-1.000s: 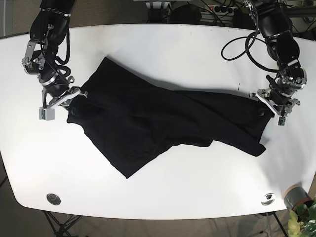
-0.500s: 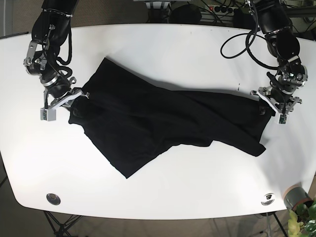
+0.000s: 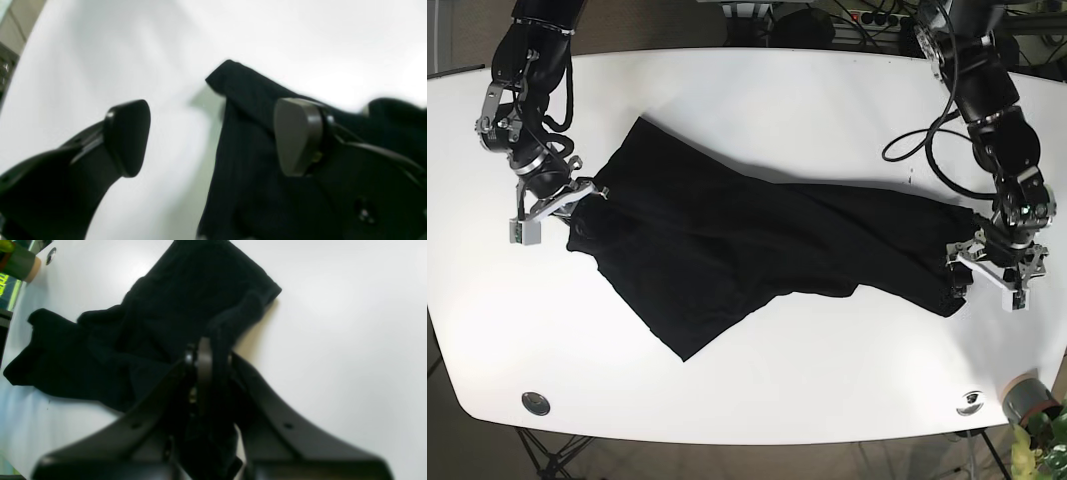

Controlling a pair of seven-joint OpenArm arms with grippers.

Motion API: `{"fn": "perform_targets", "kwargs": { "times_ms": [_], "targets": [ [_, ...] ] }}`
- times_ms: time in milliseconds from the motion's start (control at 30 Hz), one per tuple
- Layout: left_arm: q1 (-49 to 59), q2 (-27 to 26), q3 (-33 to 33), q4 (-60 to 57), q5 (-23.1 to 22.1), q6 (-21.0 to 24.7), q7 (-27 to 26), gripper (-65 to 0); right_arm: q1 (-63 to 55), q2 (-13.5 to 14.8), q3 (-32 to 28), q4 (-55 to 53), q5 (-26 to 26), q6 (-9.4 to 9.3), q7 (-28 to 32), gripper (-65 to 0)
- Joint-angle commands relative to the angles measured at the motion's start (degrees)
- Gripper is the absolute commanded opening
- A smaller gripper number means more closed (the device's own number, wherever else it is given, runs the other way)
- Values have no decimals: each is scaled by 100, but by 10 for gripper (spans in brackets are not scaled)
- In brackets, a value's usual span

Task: Fold the T-shirt properly
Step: 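Move the left gripper along the shirt and grasp its other corner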

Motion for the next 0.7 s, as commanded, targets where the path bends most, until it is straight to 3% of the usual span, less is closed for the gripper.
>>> {"fn": "perform_targets", "kwargs": {
  "times_ms": [0,167,433,667],
  "targets": [
    [-405,-98,27,-446,-43,64,-136,-115,118,51,24,100,105,50,120,-631],
    [-1153,-107,44,-1694,-34,73,-391,-115,153,51,-169,100,96,50,120,-631],
    [-1970,-107,326,-3725,361,82,-1543,-115,162,-63,-380,109,88,50,120,-631],
    [-2471,-230,352,-5264,370,82,-2457,-115,153,-90,-380,109,79,50,120,-631]
  ]
}}
